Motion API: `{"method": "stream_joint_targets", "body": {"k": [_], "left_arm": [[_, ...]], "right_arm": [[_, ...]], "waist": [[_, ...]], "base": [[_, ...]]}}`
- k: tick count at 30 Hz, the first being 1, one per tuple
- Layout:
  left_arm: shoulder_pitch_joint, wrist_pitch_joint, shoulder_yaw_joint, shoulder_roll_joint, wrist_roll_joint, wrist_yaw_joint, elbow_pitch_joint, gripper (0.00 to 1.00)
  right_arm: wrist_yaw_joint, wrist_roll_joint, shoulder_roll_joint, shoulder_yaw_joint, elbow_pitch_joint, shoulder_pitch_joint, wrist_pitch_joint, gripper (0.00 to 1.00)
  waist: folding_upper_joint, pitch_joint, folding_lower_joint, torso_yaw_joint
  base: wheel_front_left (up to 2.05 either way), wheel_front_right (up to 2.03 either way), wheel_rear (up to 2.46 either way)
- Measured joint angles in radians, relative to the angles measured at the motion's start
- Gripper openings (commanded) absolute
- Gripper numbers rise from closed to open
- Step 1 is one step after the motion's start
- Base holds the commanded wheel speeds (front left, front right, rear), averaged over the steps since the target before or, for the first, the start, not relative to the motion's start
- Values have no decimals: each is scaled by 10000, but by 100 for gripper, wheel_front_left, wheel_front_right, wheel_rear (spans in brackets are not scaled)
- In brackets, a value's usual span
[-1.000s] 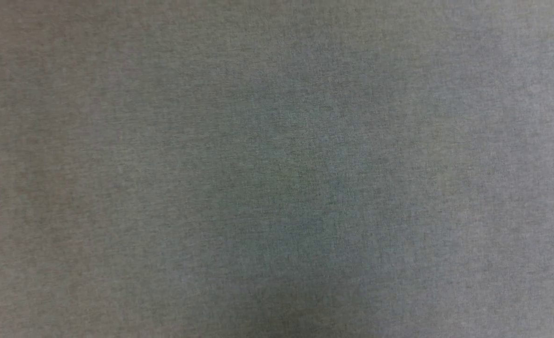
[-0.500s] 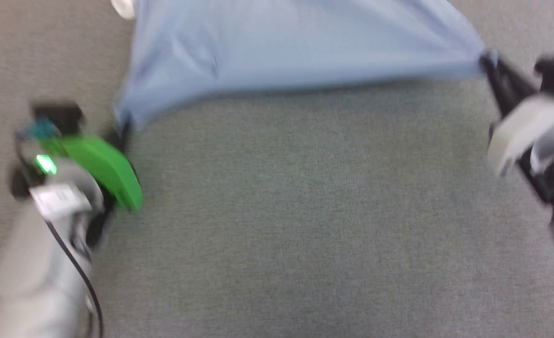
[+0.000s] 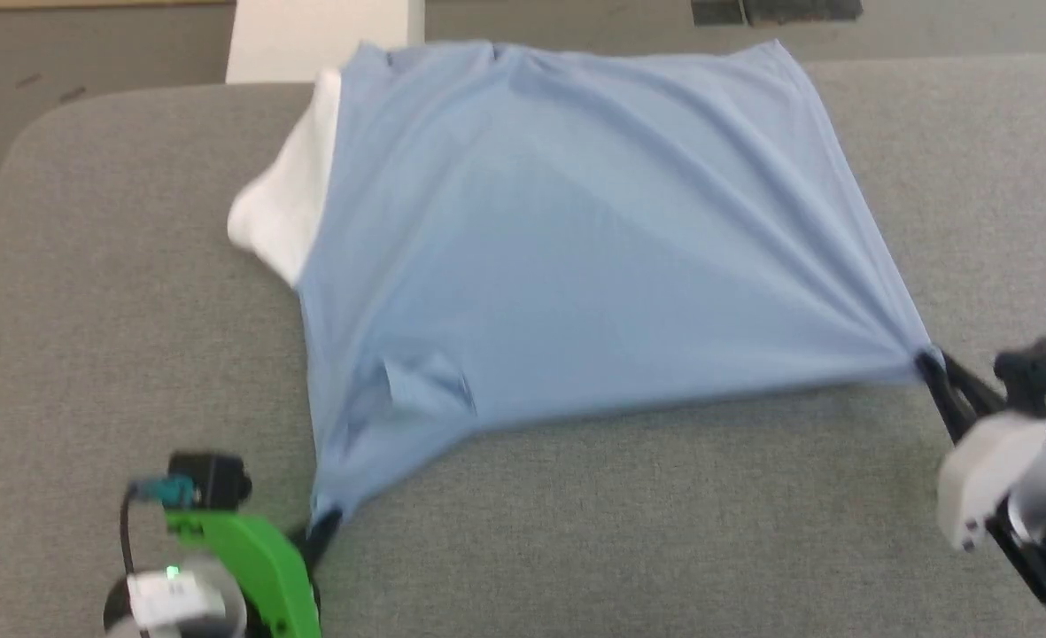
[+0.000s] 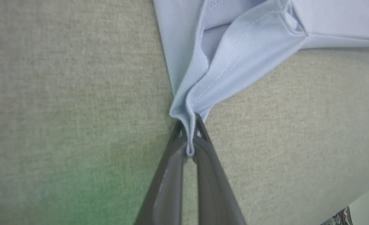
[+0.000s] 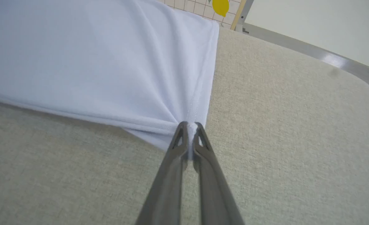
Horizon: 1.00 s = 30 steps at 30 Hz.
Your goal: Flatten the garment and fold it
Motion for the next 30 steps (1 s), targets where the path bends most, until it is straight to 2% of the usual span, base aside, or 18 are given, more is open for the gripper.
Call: {"method": "stream_joint_targets", "body": {"k": [3,7,12,15,18,20,24,26,30], "left_arm": [[831,374,-178,284,52,355,-604,0],[1882,640,-276,357,46,830,-1346,0],[2802,529,-382,512,416,1283,-2048,0],[2909,-464,-441,464,970,1279,-2276,0],[2667,-2253,-435,268,2059,1279,-2297,0],[2259,-3409,-460,104,2847,1313,-2197,0],[1233,-5005,-529,-29,3885,1367,-1868,0],[689,-5405,-570,-17,4276,1344,-1684,0],[-391,-5381,-688,125,4548,1053,-1379,0]], "right_arm": [[0,6,-69,-232,-295,875,568,0],[0,88,-171,-428,-631,2078,1319,0],[2,186,35,-1041,-1187,2989,1655,0],[2,176,380,-1363,-1463,3269,1264,0],[0,151,698,-1396,-1649,3329,238,0],[0,-4,834,-1267,-1779,3326,-458,0],[0,-121,874,-1014,-1822,3211,-1308,0],[0,-121,813,-872,-1835,2998,-1432,0],[0,-117,483,-533,-1879,2193,-1444,0]], "waist": [[0,-221,-1,56],[0,-388,0,152],[0,-406,0,170],[0,-375,0,192],[0,-349,0,203],[0,-349,0,180],[0,-322,0,111],[0,-291,0,68],[0,-142,0,-27]], "base": [[0,0,0],[0,0,0],[0,0,0],[0,0,0],[0,0,0],[0,0,0],[0,0,0],[0,0,0],[0,0,0]]}}
